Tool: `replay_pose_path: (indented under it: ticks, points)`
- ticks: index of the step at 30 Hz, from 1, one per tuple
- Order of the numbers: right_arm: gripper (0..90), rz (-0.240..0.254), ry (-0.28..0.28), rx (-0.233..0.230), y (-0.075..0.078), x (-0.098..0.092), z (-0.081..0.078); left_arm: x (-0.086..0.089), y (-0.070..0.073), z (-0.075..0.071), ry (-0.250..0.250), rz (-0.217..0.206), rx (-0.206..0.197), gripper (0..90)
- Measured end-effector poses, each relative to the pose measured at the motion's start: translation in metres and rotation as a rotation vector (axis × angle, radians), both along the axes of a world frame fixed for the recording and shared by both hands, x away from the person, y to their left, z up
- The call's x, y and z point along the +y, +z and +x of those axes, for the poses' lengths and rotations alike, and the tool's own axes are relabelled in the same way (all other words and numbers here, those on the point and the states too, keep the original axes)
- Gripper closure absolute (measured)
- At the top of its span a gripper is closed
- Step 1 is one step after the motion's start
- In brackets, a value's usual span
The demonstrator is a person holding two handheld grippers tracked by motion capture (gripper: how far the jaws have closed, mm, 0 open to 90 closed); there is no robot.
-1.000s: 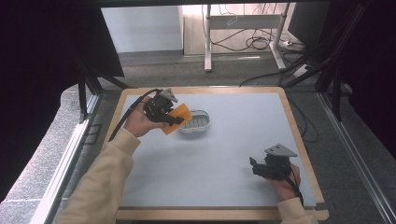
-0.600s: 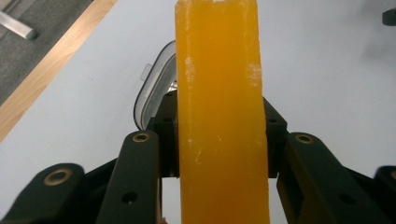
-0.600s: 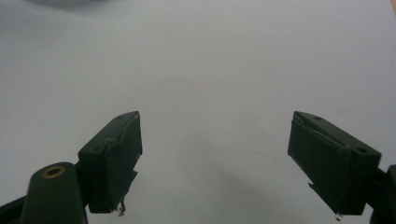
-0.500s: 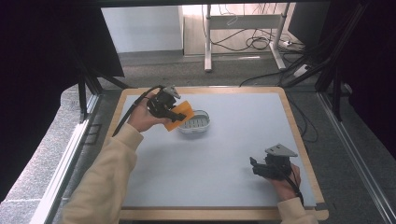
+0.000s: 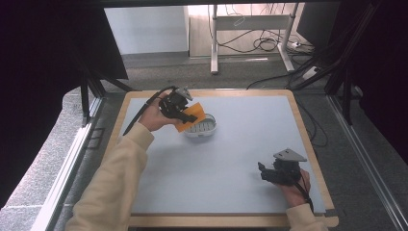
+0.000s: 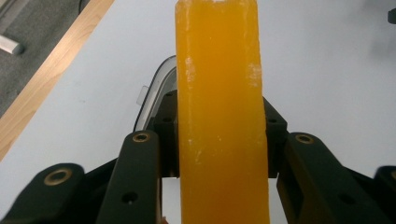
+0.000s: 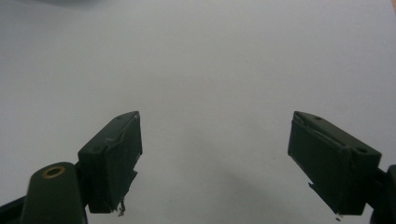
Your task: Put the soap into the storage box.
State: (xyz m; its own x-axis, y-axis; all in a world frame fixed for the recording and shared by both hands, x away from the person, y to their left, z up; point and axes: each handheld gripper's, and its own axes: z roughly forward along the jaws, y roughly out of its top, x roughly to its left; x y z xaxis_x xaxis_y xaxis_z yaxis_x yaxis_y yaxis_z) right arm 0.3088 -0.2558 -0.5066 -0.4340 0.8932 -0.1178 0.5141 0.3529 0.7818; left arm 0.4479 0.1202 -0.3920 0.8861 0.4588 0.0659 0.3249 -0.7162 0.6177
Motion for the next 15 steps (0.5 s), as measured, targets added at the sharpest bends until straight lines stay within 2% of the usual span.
replay_pose_path:
  ticks: [15]
  points:
    - [17.8, 0.0, -0.001, -0.001, 0.0, -0.001, -0.001, -0.016, -0.007, 0.017, -0.042, 0.035, 0.007, 62.0]
